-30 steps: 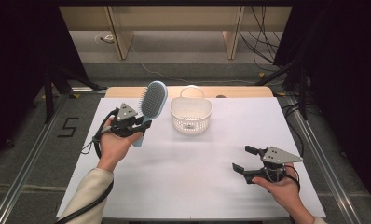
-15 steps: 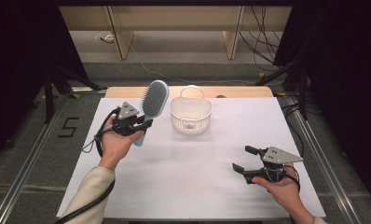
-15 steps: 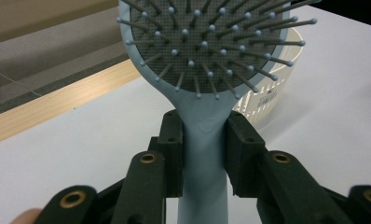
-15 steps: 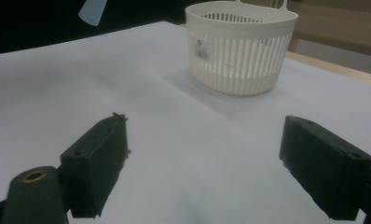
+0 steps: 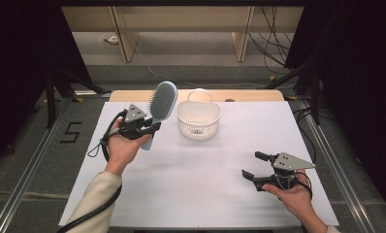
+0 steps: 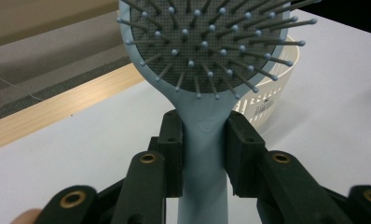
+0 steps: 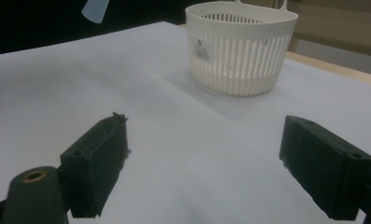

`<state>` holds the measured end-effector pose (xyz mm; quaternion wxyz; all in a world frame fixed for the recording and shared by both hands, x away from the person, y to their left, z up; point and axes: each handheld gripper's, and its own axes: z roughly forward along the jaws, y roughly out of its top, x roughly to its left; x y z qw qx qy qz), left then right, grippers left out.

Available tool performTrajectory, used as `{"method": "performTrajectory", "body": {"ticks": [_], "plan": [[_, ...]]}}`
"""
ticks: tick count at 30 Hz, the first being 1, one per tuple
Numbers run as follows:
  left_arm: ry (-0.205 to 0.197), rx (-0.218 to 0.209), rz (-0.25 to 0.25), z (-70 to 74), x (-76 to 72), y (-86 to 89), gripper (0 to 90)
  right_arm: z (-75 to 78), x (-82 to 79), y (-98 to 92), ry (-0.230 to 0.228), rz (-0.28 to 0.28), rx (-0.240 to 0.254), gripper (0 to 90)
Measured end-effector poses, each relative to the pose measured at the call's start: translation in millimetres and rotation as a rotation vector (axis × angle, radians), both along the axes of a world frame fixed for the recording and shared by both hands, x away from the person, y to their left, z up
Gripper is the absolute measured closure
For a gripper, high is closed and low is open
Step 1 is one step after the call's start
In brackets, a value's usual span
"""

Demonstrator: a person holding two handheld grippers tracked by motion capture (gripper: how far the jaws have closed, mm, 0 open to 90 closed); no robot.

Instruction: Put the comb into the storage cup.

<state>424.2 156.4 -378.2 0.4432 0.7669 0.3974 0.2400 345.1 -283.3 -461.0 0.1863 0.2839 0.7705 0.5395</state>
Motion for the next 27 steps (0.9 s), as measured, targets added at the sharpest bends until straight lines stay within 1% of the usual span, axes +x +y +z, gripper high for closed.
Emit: {"method": "performTrajectory", "body": {"ticks": [4,7,27], "plan": [[0.004,-0.004,0.0,0.6,1.1,-1.6,70.0,0.1,-0.1,0.0,0.0,0.0,0.001,16.4],[0.002,-0.001,-0.002,0.8,1.7,-2.5,70.0,0.1,-0.1,0.0,0.0,0.001,0.001,16.3],[-0.011,-0.016,-0.001,2.7,5.0,-6.8,70.0,0.0,-0.1,0.0,-0.001,0.002,-0.001,16.4]]}}
